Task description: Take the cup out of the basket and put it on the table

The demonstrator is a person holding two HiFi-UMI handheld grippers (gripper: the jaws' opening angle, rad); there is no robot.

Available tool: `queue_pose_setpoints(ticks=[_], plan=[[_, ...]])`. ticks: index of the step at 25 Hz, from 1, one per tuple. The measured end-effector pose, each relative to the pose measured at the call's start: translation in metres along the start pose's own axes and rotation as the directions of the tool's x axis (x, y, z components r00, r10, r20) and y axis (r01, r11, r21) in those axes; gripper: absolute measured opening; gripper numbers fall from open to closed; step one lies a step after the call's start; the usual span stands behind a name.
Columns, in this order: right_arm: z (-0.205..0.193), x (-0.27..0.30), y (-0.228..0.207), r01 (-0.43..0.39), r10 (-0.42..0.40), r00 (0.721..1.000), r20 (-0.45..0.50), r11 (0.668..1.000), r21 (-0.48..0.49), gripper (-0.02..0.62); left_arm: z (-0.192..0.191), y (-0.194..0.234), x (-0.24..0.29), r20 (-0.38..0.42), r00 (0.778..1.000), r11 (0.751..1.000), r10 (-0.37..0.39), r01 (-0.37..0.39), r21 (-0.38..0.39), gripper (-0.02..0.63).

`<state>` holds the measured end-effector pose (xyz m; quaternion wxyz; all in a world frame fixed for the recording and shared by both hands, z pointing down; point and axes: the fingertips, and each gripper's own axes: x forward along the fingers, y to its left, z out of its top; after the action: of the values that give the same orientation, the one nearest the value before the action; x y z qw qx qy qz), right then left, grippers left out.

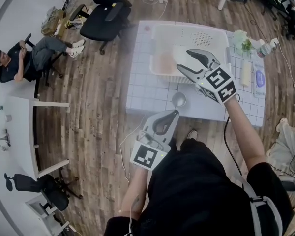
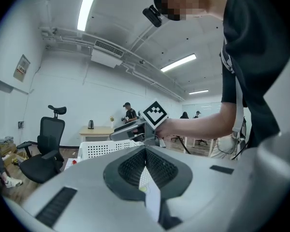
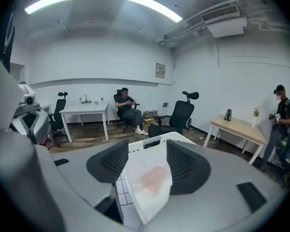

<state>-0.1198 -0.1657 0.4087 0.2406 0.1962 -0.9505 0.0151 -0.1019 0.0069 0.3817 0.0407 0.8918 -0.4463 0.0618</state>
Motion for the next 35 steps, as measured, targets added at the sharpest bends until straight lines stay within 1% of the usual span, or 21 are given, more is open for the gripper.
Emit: queue_pose_setpoints(ticks=[3, 5, 9, 12, 14, 18, 20, 23, 26, 29, 32, 35], plan=[[0.001, 0.023, -0.012, -0.022, 0.023, 0.999, -0.029, 0.999, 0.023, 0.259, 0.0, 0.0, 0.001, -0.018, 1.0, 1.0, -0.01, 0.01, 0.017, 0.009], [-0.007, 0.039, -0.021, -0.04, 0.044, 0.997, -0.069, 0.998, 0.05, 0.266, 0.0, 0.001, 0.001, -0.023, 1.0, 1.0, -0.009, 0.009, 0.017, 0.009], [-0.033, 0.075, -0.039, -0.076, 0.102, 0.981, -0.164, 0.985, 0.157, 0.286, 0.0, 0.003, 0.0, -0.031, 0.999, 1.0, -0.011, 0.011, 0.002, 0.009], [-0.048, 0.099, -0.046, -0.1, 0.156, 0.965, -0.211, 0.963, 0.251, 0.288, -0.002, 0.001, 0.001, -0.047, 0.999, 1.0, -0.019, 0.02, 0.003, 0.009], [-0.056, 0.113, -0.048, -0.117, 0.191, 0.953, -0.235, 0.948, 0.296, 0.291, -0.003, 0.001, 0.0, -0.047, 0.999, 1.0, -0.022, 0.022, -0.001, 0.009], [-0.081, 0.139, -0.05, -0.134, 0.239, 0.917, -0.319, 0.938, 0.319, 0.299, -0.012, -0.002, -0.005, -0.08, 0.996, 0.999, -0.035, 0.035, -0.007, 0.009], [-0.096, 0.149, -0.05, -0.136, 0.269, 0.896, -0.352, 0.923, 0.359, 0.308, -0.016, -0.003, -0.006, -0.08, 0.996, 0.999, -0.038, 0.036, -0.022, 0.009], [-0.117, 0.164, -0.048, -0.123, 0.306, 0.872, -0.383, 0.893, 0.432, 0.313, -0.02, -0.006, -0.007, -0.098, 0.994, 0.998, -0.055, 0.053, -0.023, 0.009], [-0.138, 0.176, -0.045, -0.103, 0.322, 0.848, -0.421, 0.879, 0.465, 0.314, -0.024, -0.008, -0.008, -0.108, 0.992, 0.998, -0.062, 0.06, -0.026, 0.009], [-0.151, 0.187, -0.047, -0.066, 0.312, 0.845, -0.435, 0.867, 0.494, 0.314, -0.029, -0.006, -0.009, -0.118, 0.991, 0.998, -0.06, 0.056, -0.036, 0.009], [-0.161, 0.196, -0.049, -0.02, 0.304, 0.846, -0.438, 0.838, 0.545, 0.314, -0.035, -0.005, -0.011, -0.137, 0.989, 0.997, -0.061, 0.055, -0.048, 0.009], [-0.172, 0.204, -0.048, 0.016, 0.31, 0.83, -0.464, 0.818, 0.575, 0.314, -0.038, -0.004, -0.012, -0.142, 0.988, 0.997, -0.062, 0.055, -0.053, 0.009]])
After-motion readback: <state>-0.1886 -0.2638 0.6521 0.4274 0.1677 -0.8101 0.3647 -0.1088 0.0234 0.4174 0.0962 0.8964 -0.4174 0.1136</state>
